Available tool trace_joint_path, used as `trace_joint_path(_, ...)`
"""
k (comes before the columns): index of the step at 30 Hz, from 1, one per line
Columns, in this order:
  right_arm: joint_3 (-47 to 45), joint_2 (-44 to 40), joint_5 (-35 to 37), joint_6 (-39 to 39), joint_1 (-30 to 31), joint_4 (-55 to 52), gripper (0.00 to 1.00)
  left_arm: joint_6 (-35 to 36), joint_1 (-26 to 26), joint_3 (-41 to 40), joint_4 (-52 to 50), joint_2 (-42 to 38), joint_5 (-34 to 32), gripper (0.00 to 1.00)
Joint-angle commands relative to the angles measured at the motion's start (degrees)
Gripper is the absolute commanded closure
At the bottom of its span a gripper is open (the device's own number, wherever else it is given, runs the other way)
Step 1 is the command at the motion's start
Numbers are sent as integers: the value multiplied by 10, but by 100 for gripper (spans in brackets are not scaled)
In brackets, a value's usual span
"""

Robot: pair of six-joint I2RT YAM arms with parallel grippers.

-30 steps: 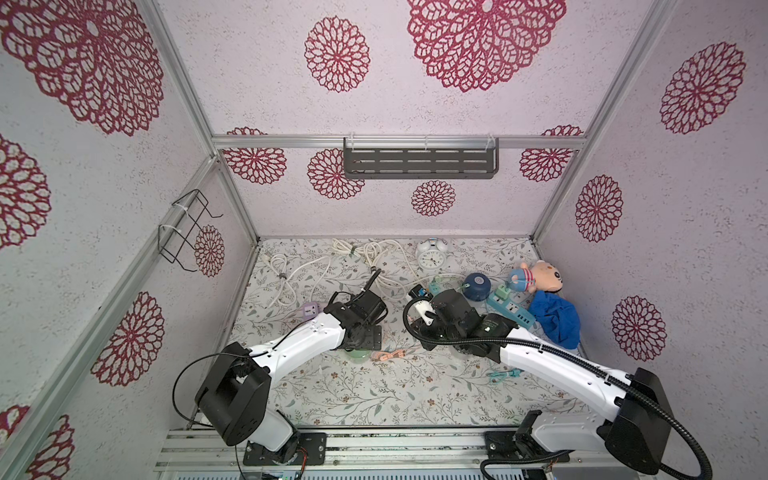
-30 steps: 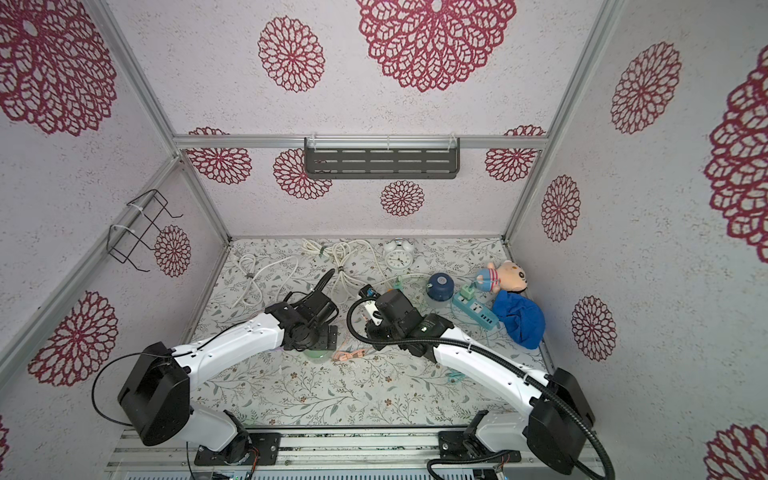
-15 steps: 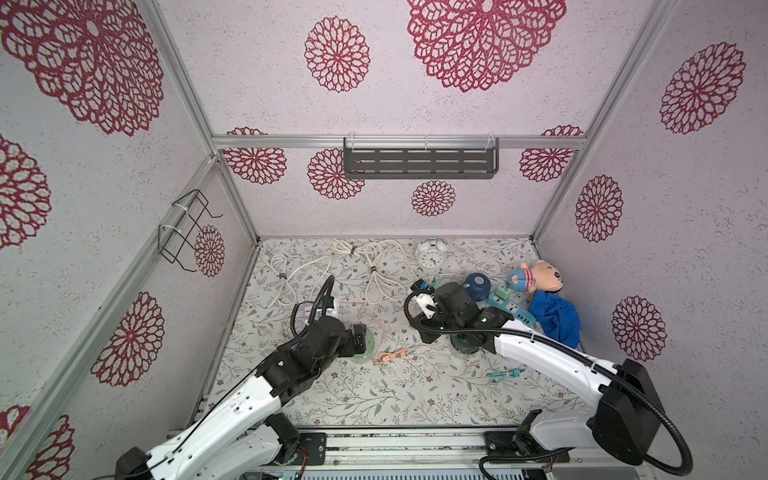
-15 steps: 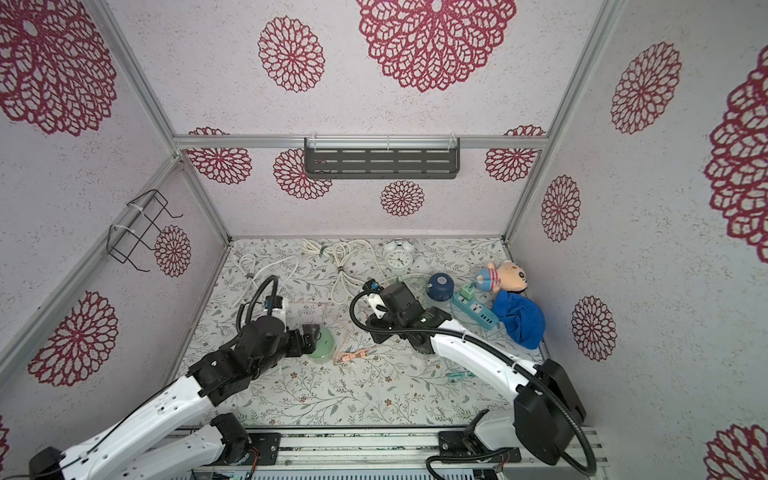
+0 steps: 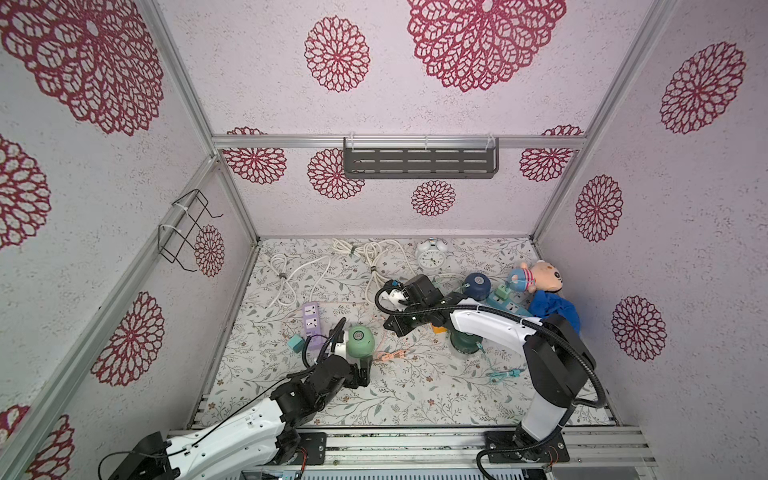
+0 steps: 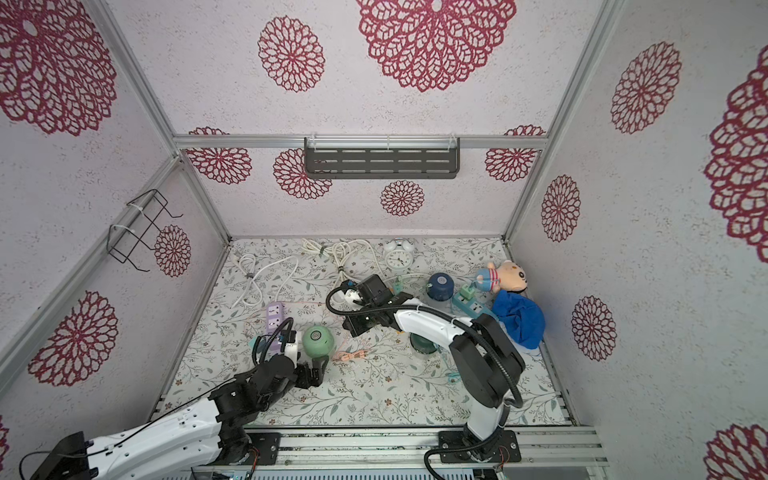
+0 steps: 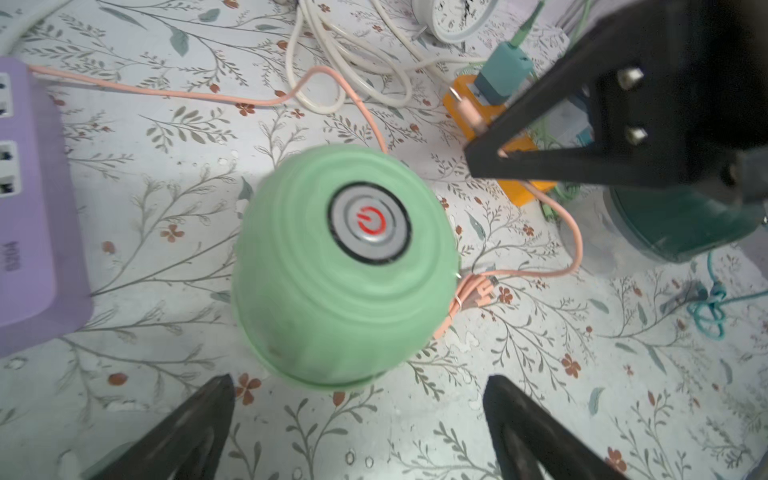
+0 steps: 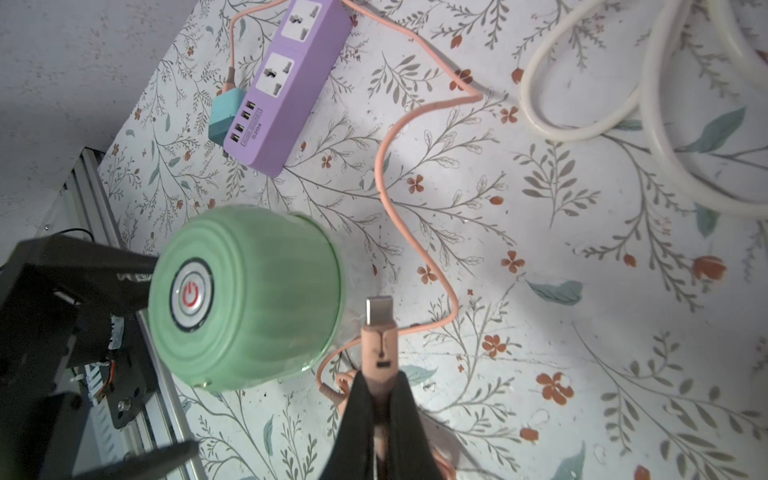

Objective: Charge the cordless meat grinders
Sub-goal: Pick up the cordless meat grinder at the center of the board.

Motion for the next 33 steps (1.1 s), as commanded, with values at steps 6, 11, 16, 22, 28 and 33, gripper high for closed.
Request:
trace_joint_path(6,77,18,-26,-6,9,-11,100,4,-69,-48,108,16,-95,3)
trace_joint_path(11,136,60,-43,-16,16,-31,100,39,-67,-70,151,35,-100,3)
trace_joint_path(16,194,116,-56,-21,26,-51,100,86,-64,-115,304,91,-114,3)
trace_joint_path(22,241,167,-75,-23,33,-67,100,143,-16,-132,444,177,-67,3)
trace_joint_path(28,253,197,-88,-23,34,-73,100,165,32,-145,562,260,-26,3)
trace_joint_path(33,253,212,-95,-24,35,-78,100,183,46,-135,596,312,-10,3)
